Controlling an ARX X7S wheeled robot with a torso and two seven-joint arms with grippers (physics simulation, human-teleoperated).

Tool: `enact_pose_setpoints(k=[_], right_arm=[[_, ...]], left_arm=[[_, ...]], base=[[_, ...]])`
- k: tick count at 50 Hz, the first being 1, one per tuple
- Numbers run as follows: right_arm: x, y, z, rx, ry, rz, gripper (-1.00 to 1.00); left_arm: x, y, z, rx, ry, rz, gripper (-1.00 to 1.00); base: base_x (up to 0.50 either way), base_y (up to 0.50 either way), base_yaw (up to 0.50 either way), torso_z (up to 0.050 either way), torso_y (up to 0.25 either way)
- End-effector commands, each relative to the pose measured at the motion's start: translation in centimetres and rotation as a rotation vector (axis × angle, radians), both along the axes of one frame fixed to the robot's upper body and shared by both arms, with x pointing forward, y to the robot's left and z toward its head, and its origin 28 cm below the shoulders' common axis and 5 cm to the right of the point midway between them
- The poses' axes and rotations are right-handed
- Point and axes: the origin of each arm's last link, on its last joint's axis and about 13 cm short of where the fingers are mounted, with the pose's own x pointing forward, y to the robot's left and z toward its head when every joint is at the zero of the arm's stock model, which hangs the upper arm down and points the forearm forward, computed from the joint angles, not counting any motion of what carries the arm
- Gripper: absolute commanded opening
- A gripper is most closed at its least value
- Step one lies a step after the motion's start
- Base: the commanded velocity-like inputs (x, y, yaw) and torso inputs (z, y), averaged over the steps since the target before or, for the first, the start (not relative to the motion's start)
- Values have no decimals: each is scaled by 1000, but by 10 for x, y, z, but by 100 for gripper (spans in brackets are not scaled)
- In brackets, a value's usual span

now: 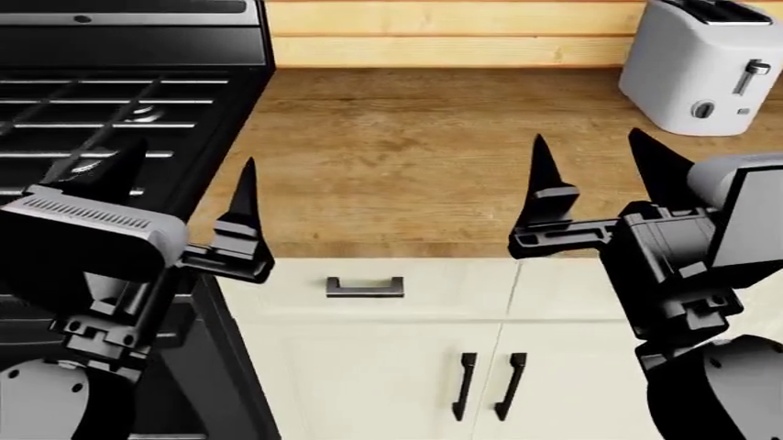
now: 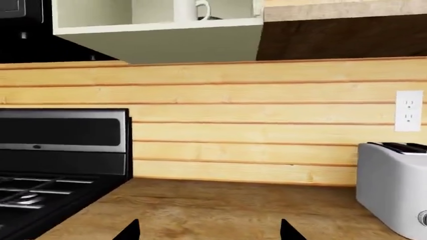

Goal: Pick the mug from the cabinet, place it under the coffee machine dispenser, and press the start button.

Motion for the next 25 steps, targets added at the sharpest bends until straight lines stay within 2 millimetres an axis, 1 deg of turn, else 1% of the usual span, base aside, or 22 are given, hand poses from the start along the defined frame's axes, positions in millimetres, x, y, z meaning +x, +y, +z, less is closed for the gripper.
enact_pose_setpoints(k=[1, 12, 21, 24, 25], right_arm=[[-4, 2, 6, -25, -48, 8, 100], [-7, 3, 10, -56, -85, -18, 100], [-5, 4, 10, -83, -99, -35, 100], [-6, 5, 9, -139, -106, -61, 100], [-7, 6, 9, -153, -106, -64, 100]], left_arm=[[-1, 2, 4, 5, -14, 9, 100], [-2, 2, 3, 8, -13, 4, 100], [-5, 1, 4, -4, -24, 3, 100], [-6, 0, 4, -2, -21, 10, 100], [-6, 0, 4, 0, -19, 10, 100]], base=[[70, 500, 0, 46, 55], [124, 500, 0, 46, 57], [104, 500, 0, 46, 56], [0, 484, 0, 38, 11], [0, 500, 0, 3, 0]])
